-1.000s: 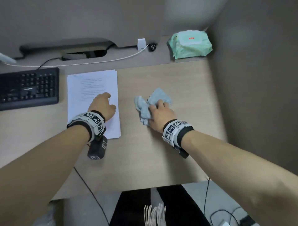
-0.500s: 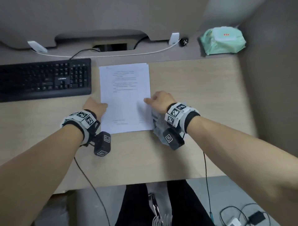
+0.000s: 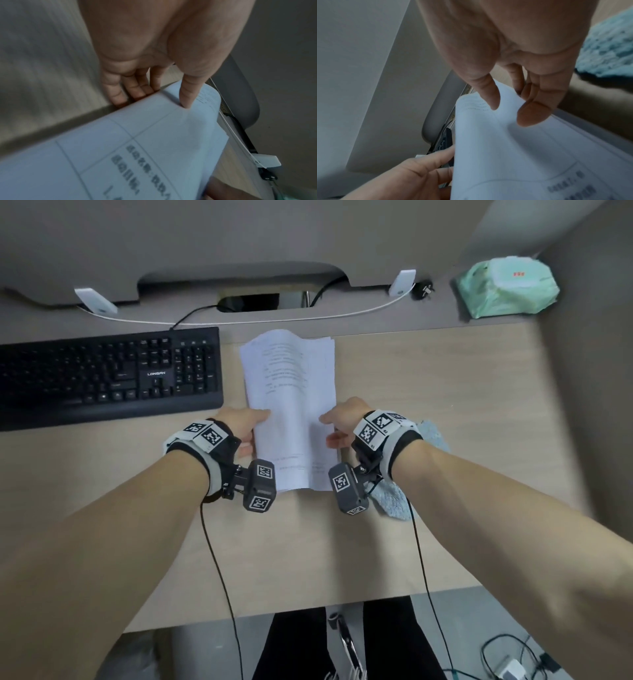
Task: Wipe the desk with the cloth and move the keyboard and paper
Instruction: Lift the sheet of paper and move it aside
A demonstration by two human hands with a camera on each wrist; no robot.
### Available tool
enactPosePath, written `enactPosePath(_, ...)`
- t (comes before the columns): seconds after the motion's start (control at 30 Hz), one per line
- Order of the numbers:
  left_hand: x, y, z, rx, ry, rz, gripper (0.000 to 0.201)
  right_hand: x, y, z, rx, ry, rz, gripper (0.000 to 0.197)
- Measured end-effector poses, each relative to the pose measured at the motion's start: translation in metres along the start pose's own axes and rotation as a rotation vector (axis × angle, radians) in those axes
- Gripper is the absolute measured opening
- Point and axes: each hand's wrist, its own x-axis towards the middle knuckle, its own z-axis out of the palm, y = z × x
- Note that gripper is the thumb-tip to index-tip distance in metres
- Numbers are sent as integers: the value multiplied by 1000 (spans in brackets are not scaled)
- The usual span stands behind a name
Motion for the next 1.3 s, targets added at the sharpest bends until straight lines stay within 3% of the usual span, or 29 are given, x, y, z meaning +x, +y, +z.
enactPosePath(0.17,46,-5,-23,81,-5,14,88,-2,3,1,22,-43,11,19)
enactPosePath(0.3,15,7,-20,56,-10,10,64,-4,3,0,10,-80,-7,16)
enactPosePath(0.4,34,1,-26,120,7,22,70,-2,5,-5,-3,-98,-16,9)
enactPosePath(0.47,15,11,-24,220,30,89,68,0,7,-10,-6,-108,-22,6)
enactPosePath(0.57,-24,22,-21,336,86,209,30,0,9,-14,-30,-107,-56,19)
enactPosePath(0.7,-43,19,-24,236,108,357,41,-7,5,-17,21,-131,-116,29)
enactPosePath(0.77,-61,20,-27,192,137,404,30,-19,-3,-18,78,-160,-174,30)
enactPosePath(0.87,-80,24,-34,164,172,479,29,-43,-19,-21,133,-171,-351,30)
enactPosePath(0.97,-91,29,-50,118,225,569,26,-66,-36,-25,55,-72,-598,16)
enactPosePath(1.07,-98,34,-62,112,274,647,36,-85,-51,-27,32,-6,-755,8)
enactPosePath(1.2,-108,32,-70,16,288,728,36,-101,-58,-28,-7,79,-888,6)
enactPosePath(1.3,-107,25,-63,25,268,739,36,-99,-48,-25,-80,97,-880,2)
